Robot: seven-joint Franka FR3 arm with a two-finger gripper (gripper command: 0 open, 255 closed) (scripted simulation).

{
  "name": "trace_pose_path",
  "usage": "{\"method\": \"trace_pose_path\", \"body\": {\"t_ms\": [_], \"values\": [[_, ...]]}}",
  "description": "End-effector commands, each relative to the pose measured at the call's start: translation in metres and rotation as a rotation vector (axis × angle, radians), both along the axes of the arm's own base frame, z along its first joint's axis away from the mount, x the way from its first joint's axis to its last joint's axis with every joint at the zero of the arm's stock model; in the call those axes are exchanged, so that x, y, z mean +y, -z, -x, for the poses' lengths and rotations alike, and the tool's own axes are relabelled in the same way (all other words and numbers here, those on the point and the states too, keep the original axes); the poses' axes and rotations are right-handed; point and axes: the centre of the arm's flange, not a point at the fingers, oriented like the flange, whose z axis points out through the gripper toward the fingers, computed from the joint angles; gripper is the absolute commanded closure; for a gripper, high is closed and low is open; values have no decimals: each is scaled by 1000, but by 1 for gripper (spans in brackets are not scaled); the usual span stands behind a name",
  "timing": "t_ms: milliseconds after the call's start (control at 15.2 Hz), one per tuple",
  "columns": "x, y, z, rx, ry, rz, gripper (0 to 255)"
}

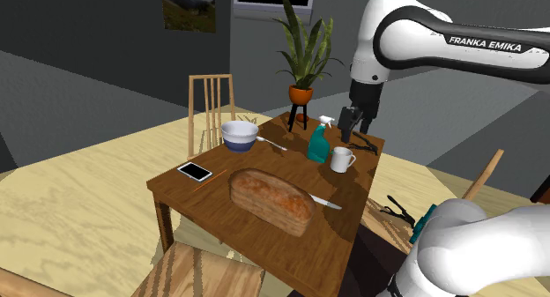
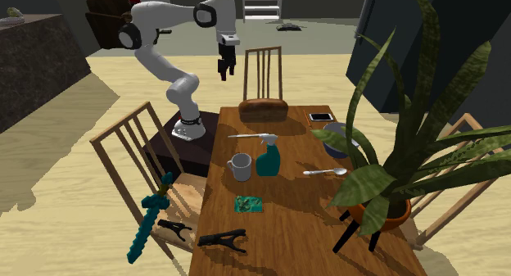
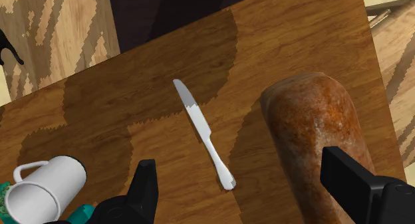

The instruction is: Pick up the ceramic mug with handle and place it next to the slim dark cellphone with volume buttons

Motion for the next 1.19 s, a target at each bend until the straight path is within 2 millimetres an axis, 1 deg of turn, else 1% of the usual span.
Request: {"method": "trace_pose_path", "body": {"t_ms": [0, 1122], "values": [[0, 0, 0, 0, 0, 0, 0], [-161, 122, -102, -9, 105, -17, 0]]}}
